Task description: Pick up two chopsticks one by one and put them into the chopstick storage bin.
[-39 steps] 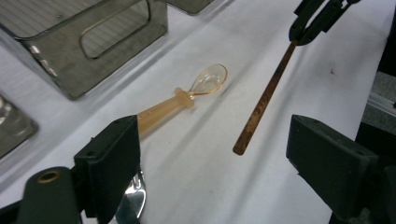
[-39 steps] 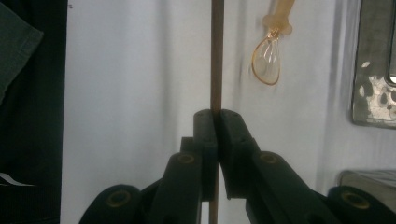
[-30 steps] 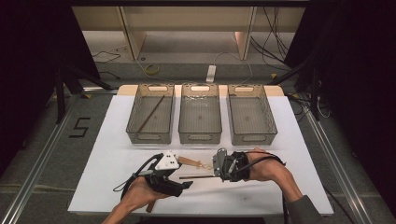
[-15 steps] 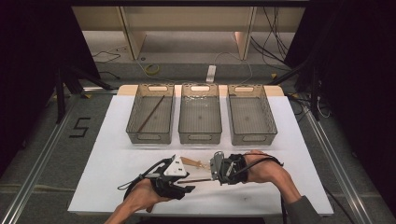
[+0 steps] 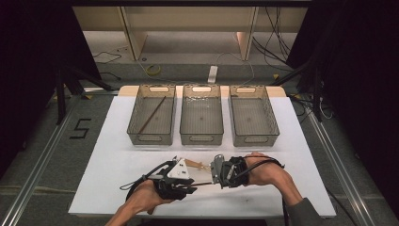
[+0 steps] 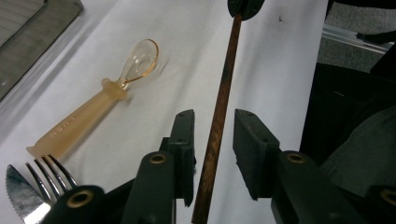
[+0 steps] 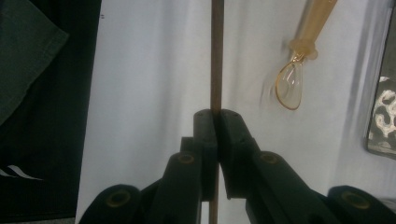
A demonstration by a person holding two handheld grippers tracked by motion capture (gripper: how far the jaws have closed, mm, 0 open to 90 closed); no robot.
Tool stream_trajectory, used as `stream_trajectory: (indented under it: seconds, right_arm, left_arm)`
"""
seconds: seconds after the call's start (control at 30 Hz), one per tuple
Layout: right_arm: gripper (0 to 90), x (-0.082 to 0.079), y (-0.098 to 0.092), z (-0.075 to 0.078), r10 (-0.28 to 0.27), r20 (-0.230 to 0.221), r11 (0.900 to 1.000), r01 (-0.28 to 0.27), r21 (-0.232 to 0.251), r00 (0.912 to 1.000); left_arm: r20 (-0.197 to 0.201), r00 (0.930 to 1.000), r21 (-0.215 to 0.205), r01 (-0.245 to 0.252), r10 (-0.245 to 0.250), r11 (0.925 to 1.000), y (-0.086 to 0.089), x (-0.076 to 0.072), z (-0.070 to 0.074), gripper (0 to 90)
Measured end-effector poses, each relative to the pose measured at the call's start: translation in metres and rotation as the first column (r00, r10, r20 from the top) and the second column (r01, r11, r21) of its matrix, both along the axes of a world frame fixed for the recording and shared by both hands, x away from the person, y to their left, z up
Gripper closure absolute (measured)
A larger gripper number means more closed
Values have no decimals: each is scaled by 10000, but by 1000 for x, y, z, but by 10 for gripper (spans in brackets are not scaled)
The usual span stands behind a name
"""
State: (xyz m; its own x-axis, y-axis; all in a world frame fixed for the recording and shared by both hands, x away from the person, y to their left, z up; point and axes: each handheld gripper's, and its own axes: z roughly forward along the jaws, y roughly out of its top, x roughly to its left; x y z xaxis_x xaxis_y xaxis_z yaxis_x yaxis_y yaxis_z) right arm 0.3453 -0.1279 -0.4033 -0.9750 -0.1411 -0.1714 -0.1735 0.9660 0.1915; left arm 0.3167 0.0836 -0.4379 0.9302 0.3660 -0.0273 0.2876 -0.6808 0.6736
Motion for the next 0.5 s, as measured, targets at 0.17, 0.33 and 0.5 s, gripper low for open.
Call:
stream_trajectory:
  seconds: [0.17,0.33,0.5]
  right_arm:
    - [862,-1,0,-1,53,-28,10000,-53,-14,10000]
    - [861,-2,1,-1,137,-115,9998,-139,-162,9998]
    - [856,-2,0,-2,299,-112,9994,-301,-150,9995]
  left_arm:
    - [-74,9999,24,88,-88,10000,-1,0,0,745]
    - [-131,9995,81,279,-278,9996,-1,-1,0,789]
    - [-18,9976,139,699,-699,9975,-3,-4,0,829]
